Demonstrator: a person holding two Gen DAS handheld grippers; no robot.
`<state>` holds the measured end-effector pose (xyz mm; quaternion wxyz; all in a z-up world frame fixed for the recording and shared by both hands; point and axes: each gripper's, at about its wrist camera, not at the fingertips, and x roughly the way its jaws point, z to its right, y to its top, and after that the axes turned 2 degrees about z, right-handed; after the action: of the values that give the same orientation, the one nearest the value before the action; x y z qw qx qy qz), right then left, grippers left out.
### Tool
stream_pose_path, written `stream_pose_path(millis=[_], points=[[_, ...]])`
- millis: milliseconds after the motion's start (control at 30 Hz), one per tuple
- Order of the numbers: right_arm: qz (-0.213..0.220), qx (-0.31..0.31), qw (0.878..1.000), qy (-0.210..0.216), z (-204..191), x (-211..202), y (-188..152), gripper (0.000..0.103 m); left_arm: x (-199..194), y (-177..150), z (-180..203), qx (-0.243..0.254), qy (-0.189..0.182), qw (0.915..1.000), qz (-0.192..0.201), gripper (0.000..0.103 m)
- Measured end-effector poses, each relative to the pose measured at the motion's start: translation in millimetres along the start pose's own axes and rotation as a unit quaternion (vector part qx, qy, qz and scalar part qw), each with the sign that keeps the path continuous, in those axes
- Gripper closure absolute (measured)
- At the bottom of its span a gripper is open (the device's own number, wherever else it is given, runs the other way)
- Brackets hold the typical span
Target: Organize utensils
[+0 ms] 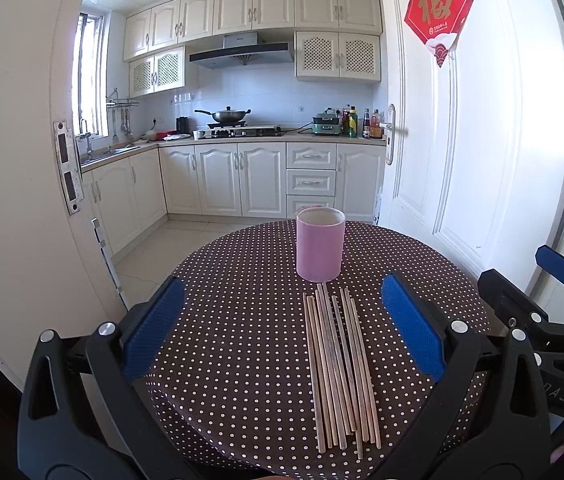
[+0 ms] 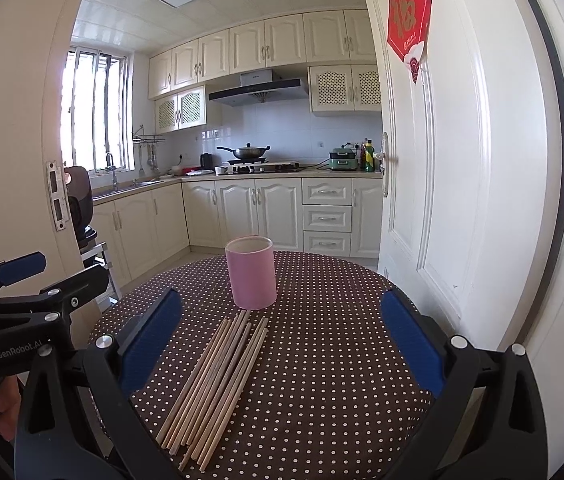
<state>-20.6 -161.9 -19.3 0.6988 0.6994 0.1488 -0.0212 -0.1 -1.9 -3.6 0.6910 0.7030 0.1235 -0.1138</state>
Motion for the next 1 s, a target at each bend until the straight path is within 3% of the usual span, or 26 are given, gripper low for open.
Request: stream_pose_path(millis=[533,1000], points=[[-0.007,0.007,1.000,0.000,4,7,2,0.007,8,0,-3,-0.003,0.000,0.9999,-0.014,0.006],[-0.055,0.028,0.998,-0.005,13,39,-7,0.007,42,-9,-13,-0.015,0.004,0.9976,-0.067,0.006]])
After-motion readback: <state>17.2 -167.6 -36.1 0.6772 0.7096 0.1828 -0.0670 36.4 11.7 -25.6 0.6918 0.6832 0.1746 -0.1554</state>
